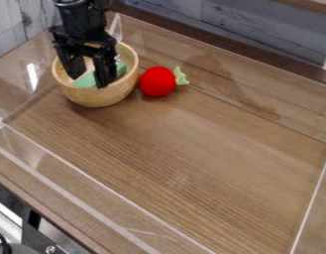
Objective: Remove the green block from the brown bowl and put it on the table
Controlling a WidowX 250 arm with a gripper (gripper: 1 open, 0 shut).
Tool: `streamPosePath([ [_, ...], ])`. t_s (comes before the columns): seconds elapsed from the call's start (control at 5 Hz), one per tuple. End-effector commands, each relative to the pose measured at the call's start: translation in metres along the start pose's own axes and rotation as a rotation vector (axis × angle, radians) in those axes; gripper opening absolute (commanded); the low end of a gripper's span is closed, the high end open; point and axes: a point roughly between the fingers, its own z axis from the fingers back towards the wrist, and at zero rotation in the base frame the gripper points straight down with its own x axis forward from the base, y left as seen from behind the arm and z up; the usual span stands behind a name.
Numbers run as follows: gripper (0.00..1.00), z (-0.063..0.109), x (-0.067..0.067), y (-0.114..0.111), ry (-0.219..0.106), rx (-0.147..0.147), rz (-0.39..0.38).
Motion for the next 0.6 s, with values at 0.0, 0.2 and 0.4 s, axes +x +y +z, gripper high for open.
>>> streamPosePath([
  [0.0,1.00,0.008,0.013,0.009,-0.072,0.043,-0.031],
  [0.2,1.00,-0.003,0.021,0.017,-0.078,0.053,-0.053],
  [0.4,1.00,-0.003,0.033,0.030,-0.086,0.062,-0.006],
])
